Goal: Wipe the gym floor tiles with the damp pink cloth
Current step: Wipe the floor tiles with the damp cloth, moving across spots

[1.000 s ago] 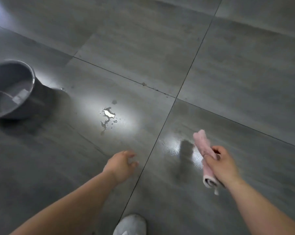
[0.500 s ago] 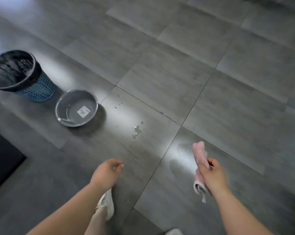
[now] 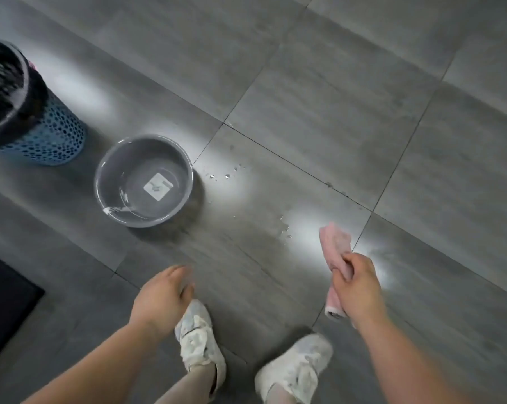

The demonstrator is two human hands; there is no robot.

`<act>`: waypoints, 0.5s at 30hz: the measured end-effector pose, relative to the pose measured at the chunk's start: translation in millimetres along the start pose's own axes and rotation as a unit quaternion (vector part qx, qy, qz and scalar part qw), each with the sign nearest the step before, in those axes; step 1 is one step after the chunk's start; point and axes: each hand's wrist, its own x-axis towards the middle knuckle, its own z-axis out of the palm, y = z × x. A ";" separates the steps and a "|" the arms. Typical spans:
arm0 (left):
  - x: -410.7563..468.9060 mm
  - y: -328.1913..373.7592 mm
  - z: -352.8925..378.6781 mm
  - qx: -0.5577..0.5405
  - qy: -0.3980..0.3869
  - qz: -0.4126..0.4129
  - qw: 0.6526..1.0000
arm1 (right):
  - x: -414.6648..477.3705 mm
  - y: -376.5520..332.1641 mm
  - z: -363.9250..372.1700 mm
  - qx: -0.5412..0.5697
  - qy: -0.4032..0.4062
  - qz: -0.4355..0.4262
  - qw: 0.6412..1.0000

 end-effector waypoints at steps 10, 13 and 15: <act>203.1 -18.5 129.1 0.130 -0.031 0.179 0.975 | 130.5 91.1 145.5 -0.170 0.067 -0.189 0.965; 248.7 -46.0 159.2 0.161 -0.019 0.198 0.967 | 148.3 124.3 204.0 -0.187 0.067 -0.316 0.928; 271.2 -71.7 171.4 0.179 -0.008 0.191 0.965 | 148.9 137.6 242.4 -0.217 0.004 -0.408 0.887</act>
